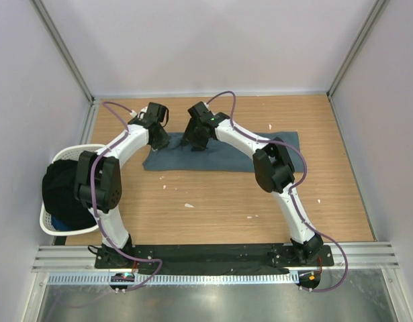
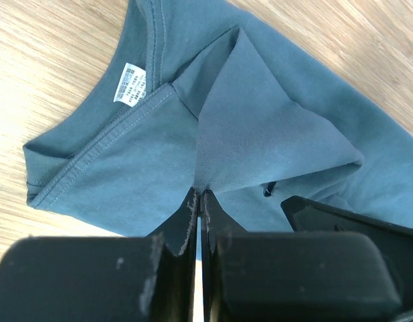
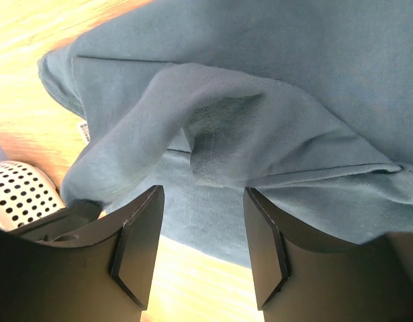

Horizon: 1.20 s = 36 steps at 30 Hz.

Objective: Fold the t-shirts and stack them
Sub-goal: Fold the tshirt

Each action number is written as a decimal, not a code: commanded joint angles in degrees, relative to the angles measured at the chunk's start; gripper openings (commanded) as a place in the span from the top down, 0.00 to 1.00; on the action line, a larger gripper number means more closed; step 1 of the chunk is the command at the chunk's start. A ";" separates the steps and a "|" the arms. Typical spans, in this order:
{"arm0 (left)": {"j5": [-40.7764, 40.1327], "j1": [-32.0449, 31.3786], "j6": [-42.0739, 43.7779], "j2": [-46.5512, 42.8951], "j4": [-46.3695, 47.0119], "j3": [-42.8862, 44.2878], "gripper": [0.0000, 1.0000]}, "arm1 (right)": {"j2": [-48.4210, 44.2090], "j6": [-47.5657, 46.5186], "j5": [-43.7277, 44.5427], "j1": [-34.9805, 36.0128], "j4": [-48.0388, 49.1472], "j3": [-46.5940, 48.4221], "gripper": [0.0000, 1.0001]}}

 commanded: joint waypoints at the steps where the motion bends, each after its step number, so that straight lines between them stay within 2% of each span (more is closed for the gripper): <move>1: 0.15 0.60 0.76 -1.19 1.96 0.10 1.00 | -0.79 -1.01 1.27 0.35 -1.61 2.48 0.44; 12: 0.15 0.96 0.84 -1.37 2.05 -0.43 1.00 | 3.08 -1.62 1.27 0.35 -2.14 5.03 0.48; 15: 0.23 0.96 0.93 -1.45 2.14 -0.60 1.00 | 3.43 -1.80 1.18 0.35 -1.96 5.47 0.55; 22: 0.23 1.04 0.93 -1.54 2.31 -1.04 1.00 | 3.08 -3.29 2.59 0.35 -3.02 6.79 0.89; 25: 0.41 1.04 1.02 -1.54 2.40 -1.04 1.00 | 2.73 -4.08 2.76 0.35 -4.15 7.58 0.99; 36: 0.67 1.48 1.11 -1.81 2.67 -0.51 1.00 | -2.72 -10.32 5.57 -0.09 -10.30 8.90 0.99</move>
